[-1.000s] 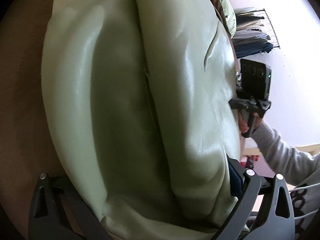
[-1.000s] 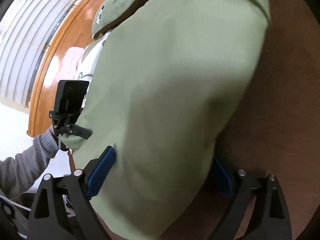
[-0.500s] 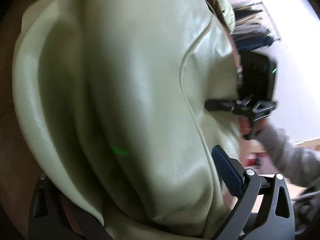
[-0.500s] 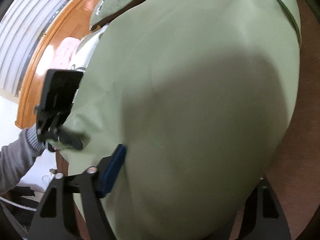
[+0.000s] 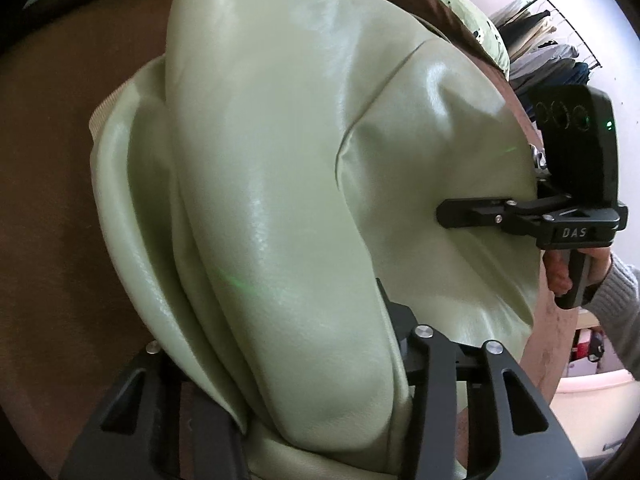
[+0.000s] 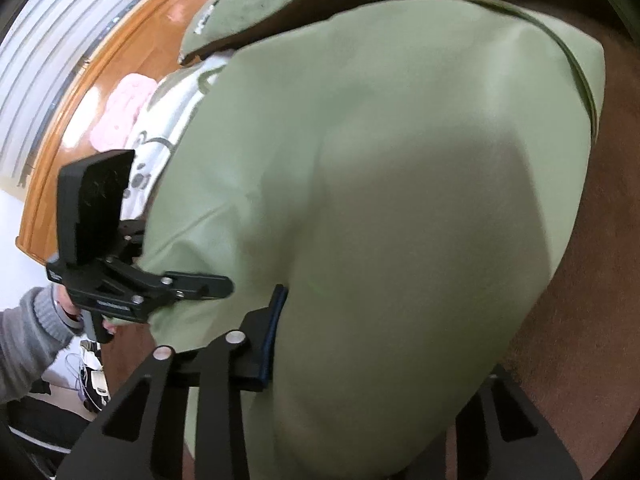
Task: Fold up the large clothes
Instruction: 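Lift the bundle with both tools and carry it toward the striped clothes pile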
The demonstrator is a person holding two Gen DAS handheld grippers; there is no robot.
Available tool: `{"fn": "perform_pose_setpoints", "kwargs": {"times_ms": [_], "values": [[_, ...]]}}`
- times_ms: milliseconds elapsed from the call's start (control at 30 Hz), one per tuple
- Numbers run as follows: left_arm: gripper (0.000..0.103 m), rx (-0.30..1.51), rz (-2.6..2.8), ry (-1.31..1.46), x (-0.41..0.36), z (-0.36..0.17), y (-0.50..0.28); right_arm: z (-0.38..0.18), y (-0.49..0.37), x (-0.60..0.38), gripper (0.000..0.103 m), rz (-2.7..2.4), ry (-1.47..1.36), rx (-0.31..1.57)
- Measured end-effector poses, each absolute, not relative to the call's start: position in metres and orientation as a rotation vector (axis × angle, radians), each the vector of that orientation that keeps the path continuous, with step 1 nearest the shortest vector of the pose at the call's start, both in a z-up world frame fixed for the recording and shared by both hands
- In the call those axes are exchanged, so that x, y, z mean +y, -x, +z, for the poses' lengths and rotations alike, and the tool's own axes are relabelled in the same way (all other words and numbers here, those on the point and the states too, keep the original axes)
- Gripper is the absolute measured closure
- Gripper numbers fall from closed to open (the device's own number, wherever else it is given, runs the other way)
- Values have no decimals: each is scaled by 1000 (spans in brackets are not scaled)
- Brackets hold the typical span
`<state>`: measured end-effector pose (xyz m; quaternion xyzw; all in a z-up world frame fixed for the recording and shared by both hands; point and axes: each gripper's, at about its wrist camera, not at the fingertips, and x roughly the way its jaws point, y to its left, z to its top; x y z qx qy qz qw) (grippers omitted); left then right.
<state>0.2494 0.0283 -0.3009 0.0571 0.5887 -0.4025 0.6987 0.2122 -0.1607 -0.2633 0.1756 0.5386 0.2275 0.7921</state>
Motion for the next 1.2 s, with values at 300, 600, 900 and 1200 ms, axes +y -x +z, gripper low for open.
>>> {"fn": "perform_pose_setpoints", "kwargs": {"times_ms": [300,600,900,1200], "values": [[72,1285,-892,-238,4,-286,-252,-258,-206,-160,75,466,-389,1161],[80,1265,-862,-127,12,-299,-257,-261,-199,-159,74,464,-419,1160],[82,1246,-867,-168,15,-289,-253,-244,-198,-144,78,458,-376,1131],[83,1240,-876,-200,2,-262,-250,-215,-200,-143,78,460,-356,1126]]}}
